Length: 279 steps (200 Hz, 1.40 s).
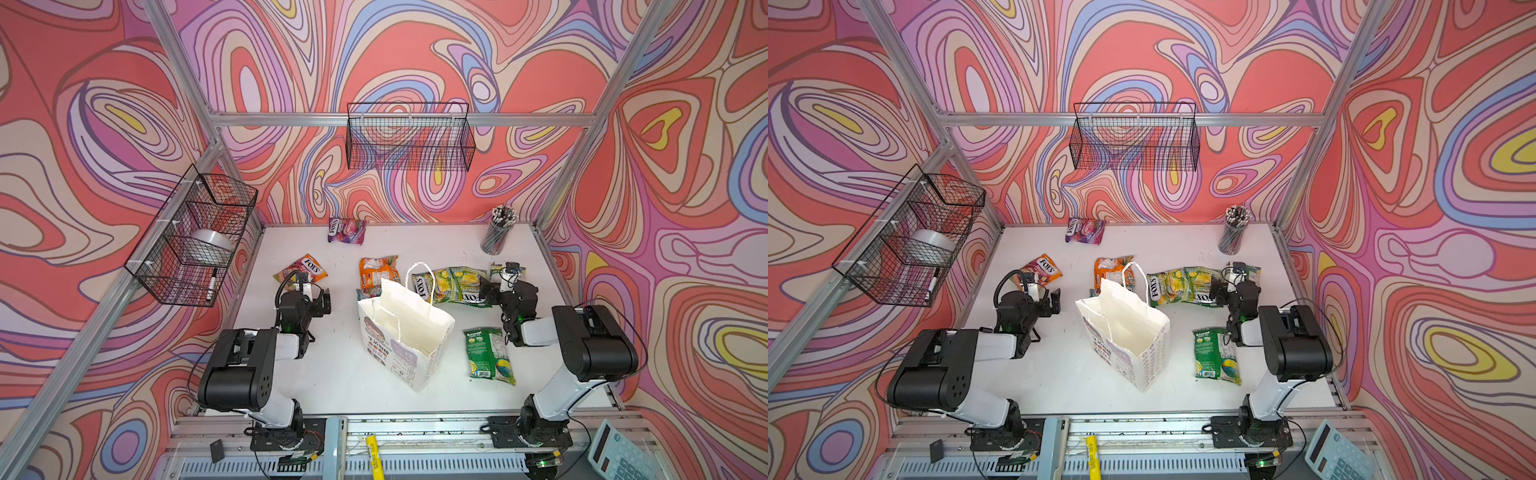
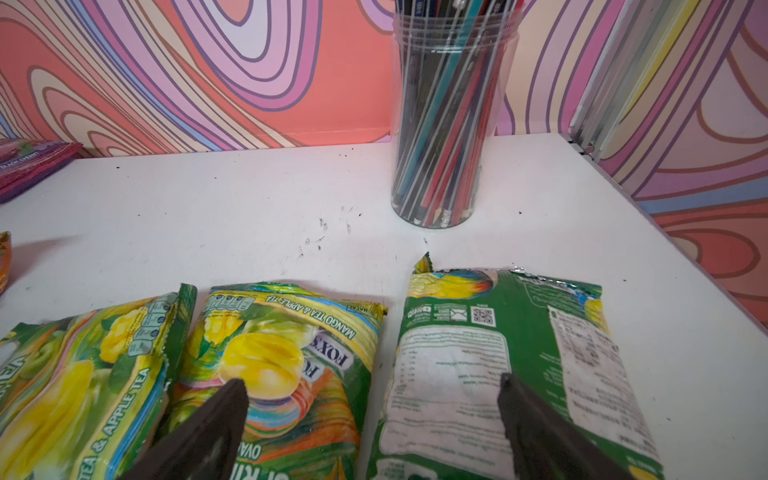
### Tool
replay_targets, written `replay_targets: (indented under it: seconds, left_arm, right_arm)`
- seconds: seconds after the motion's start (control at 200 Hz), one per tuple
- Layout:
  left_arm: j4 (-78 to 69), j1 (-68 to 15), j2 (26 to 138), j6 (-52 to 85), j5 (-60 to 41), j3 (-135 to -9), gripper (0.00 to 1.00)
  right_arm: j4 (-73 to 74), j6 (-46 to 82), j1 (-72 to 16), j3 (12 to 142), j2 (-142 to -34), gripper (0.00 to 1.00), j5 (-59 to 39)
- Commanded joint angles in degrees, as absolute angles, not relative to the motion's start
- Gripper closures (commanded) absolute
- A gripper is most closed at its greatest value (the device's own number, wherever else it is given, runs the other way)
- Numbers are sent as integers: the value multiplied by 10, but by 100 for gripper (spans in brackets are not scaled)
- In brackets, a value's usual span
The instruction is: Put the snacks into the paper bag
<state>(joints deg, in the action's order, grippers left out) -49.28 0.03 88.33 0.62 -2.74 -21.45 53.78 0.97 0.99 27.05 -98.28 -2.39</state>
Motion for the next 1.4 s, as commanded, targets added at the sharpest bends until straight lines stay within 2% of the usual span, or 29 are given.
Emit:
replay_targets:
  seconds: [0.0, 0.936, 1.022, 1.087, 1.142, 1.202, 1.272, 1.332, 1.392]
  left_arm:
    - [-499, -1, 884, 0, -24, -219, 0]
    - [-504, 16, 882, 10, -51, -216, 0]
    - [-533, 15, 877, 45, 28, -199, 0]
    - [-565, 15, 879, 48, 39, -183, 0]
    - [-503, 9, 865, 38, 45, -211, 0]
    - [-361, -19, 809, 26, 107, -260, 0]
    - [-293, -37, 760, 35, 150, -285, 0]
    - [-203, -42, 713, 147, 218, -318, 0]
    - [-48, -42, 658, 290, 259, -364, 0]
  right_arm:
    - [547, 11, 12, 268, -985, 2, -23]
    - [547, 14, 12, 269, -985, 2, -17]
    - [551, 24, 11, 267, -985, 2, 21]
    - [546, 26, 11, 269, -982, 2, 27]
    - [491, 39, 11, 277, -934, 2, 73]
    - [333, 55, 11, 321, -849, 2, 114]
    - [238, 76, 11, 362, -782, 2, 137]
    - [148, 156, 11, 400, -738, 2, 187]
    - [60, 195, 11, 440, -717, 2, 186]
